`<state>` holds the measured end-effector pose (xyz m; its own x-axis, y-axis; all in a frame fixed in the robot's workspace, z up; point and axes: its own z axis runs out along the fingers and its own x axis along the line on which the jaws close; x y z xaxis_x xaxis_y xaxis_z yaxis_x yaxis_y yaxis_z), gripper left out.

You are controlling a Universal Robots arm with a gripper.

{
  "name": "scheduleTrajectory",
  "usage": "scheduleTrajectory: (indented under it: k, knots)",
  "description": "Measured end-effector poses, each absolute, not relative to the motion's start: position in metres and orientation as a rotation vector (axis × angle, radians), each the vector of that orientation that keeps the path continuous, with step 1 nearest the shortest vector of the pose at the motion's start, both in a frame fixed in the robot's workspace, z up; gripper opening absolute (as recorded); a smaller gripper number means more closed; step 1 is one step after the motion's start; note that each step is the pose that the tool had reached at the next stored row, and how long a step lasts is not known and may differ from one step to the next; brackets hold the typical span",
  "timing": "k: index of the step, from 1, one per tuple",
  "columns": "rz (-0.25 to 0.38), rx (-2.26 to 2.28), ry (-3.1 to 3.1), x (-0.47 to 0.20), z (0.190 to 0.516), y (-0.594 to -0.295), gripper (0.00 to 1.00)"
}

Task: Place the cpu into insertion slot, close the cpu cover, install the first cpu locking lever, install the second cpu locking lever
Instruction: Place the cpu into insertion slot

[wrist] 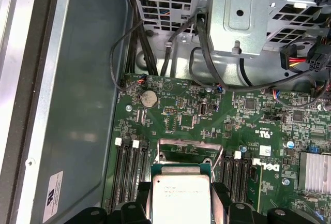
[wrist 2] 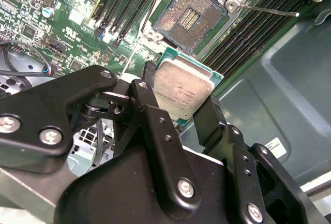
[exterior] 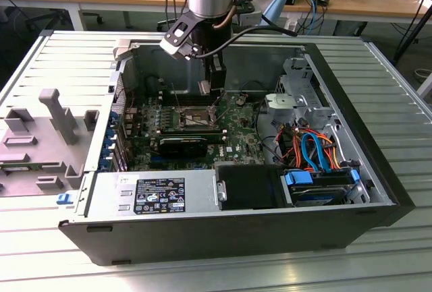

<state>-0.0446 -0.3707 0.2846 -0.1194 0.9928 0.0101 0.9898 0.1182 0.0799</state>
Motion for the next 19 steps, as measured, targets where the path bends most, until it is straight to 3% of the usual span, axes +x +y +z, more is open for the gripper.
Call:
scheduleTrajectory:
  k: [19]
  knots:
    - [0.102, 2.067, 2.302, -0.0446, 0.2839, -0.3707, 0.54]
